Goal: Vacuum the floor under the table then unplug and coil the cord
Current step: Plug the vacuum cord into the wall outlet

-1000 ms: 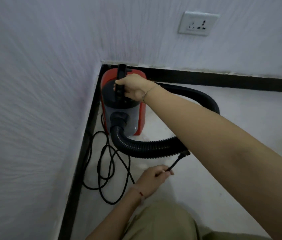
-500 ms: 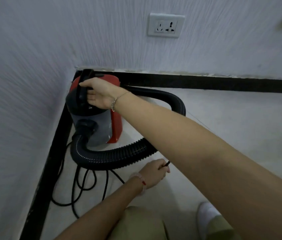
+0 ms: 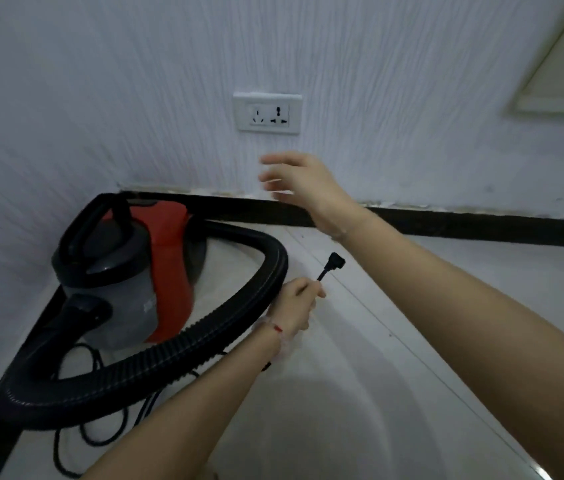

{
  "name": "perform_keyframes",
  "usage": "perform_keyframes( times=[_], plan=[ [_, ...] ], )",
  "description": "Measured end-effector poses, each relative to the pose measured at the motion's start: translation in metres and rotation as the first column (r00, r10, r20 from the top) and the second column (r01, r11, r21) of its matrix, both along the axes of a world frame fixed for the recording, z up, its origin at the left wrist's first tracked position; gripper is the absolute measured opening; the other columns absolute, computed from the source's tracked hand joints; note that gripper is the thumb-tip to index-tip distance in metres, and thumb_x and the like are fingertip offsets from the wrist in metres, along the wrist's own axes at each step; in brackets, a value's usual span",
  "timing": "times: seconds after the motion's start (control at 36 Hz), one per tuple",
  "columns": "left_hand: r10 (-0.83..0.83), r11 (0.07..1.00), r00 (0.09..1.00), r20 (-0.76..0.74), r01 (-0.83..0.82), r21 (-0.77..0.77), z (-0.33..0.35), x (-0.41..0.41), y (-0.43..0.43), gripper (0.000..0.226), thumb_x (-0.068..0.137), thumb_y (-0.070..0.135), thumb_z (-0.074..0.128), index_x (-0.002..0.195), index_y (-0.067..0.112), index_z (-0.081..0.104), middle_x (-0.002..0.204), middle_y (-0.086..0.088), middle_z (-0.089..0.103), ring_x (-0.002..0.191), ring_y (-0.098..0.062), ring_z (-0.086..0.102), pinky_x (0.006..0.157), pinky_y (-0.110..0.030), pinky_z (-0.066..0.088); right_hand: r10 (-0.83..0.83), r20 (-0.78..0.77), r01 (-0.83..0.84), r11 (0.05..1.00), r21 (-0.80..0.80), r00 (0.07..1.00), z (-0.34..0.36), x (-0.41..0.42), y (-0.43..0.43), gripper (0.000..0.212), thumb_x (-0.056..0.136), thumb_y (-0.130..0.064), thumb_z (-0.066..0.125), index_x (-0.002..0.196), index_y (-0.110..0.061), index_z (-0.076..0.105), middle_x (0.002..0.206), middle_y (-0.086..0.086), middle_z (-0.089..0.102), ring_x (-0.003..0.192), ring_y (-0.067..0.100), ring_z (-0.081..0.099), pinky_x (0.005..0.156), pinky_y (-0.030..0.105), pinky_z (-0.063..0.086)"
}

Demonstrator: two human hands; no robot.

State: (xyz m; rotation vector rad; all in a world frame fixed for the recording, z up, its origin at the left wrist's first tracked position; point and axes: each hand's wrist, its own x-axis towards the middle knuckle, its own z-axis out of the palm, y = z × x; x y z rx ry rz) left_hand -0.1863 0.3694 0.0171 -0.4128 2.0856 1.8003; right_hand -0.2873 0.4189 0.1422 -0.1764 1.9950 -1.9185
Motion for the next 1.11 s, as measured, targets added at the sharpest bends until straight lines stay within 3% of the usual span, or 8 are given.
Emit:
perform_keyframes(
  times=[0.19,0.33,0.42,0.5,0.67,0.78,0.89,1.11],
  plan=[
    [0.120,0.993,0.992,-0.043,-0.120,0.006,0.032,-0.036,0.021,0.026,0.099,0.020,0.035,0.081,0.017,0.053,0.065,0.002,0.035,0.054,-0.010,0.030,0.050,-0.021,0.027,-0.475,0.041,0.450,0.855,0.258,0.879,-0.069,0.009,0.094,0.033,0.092,-0.019,0.055,0.124,-0.012,0.052,0.112,0.006,0.060,0.103,0.019,0.057,0.099,0.039,0.047],
    [0.020,0.995,0.994,-0.110,-0.031,-0.096,0.050,-0.060,0.024,0.023,0.100,0.026,0.035,0.095,0.017,0.056,0.074,0.002,0.044,0.068,-0.014,0.047,0.061,-0.025,0.040,-0.254,0.463,0.268,0.963,0.036,0.849,-0.088,0.014,0.099,0.049,0.092,-0.042,0.055,0.123,-0.004,0.055,0.118,0.010,0.062,0.110,0.023,0.060,0.098,0.035,0.047],
    [-0.072,0.985,0.996,-0.055,0.062,-0.160,0.057,-0.068,0.025,0.032,0.100,0.026,0.037,0.124,0.017,0.056,0.090,-0.005,0.061,0.093,-0.022,0.060,0.084,-0.035,0.049,-0.190,0.464,0.308,0.932,-0.193,0.865,-0.084,0.003,0.092,0.036,0.094,-0.025,0.056,0.118,0.001,0.062,0.107,0.012,0.068,0.100,0.020,0.065,0.093,0.032,0.051],
    [-0.206,0.946,0.978,-0.030,0.191,-0.263,0.064,-0.076,0.019,0.033,0.099,0.025,0.039,0.126,0.011,0.053,0.093,-0.010,0.063,0.081,-0.017,0.058,0.076,-0.031,0.049,-0.194,0.404,0.313,0.916,-0.250,0.894,-0.078,-0.008,0.080,0.027,0.096,-0.010,0.051,0.118,0.002,0.060,0.094,0.009,0.068,0.087,0.016,0.066,0.076,0.024,0.055],
    [-0.497,0.434,0.856,-0.143,0.103,-0.895,0.091,-0.096,-0.078,0.025,0.096,0.026,0.044,0.111,0.016,0.060,0.111,-0.005,0.062,0.101,-0.023,0.059,0.087,-0.035,0.049,-0.125,0.349,0.209,0.954,-0.214,0.929,-0.075,-0.025,0.044,0.024,0.097,-0.005,0.047,0.117,0.003,0.058,0.085,0.009,0.063,0.082,0.020,0.065,0.079,0.029,0.057],
    [-0.467,0.194,0.867,-0.177,-0.095,-0.976,0.091,-0.097,-0.184,0.031,0.091,0.025,0.044,0.110,0.008,0.061,0.114,-0.017,0.062,0.107,-0.036,0.058,0.088,-0.042,0.048,-0.056,0.323,0.113,0.981,-0.160,0.945,-0.077,-0.035,0.018,0.025,0.099,-0.008,0.045,0.119,-0.003,0.058,0.082,0.005,0.061,0.081,0.017,0.064,0.080,0.029,0.055],
    [-0.269,0.012,0.963,-0.032,-0.030,-0.999,0.076,-0.079,-0.264,0.044,0.091,0.032,0.050,0.130,0.012,0.049,0.136,-0.012,0.050,0.125,-0.033,0.046,0.100,-0.043,0.039,-0.023,0.300,0.064,0.990,-0.128,0.954,-0.074,-0.046,-0.009,0.024,0.099,-0.008,0.045,0.120,-0.005,0.057,0.082,0.004,0.060,0.076,0.014,0.061,0.073,0.025,0.054],
    [-0.083,0.464,0.986,-0.148,-0.093,-0.881,0.048,-0.063,-0.300,0.057,0.091,0.011,0.052,0.144,0.009,0.031,0.138,-0.025,0.044,0.122,-0.039,0.048,0.101,-0.039,0.039,-0.125,0.332,0.181,0.973,-0.142,0.935,-0.072,-0.072,-0.046,0.023,0.099,-0.009,0.041,0.118,-0.010,0.054,0.075,0.000,0.051,0.055,0.006,0.043,0.046,0.015,0.040]
  ],
)
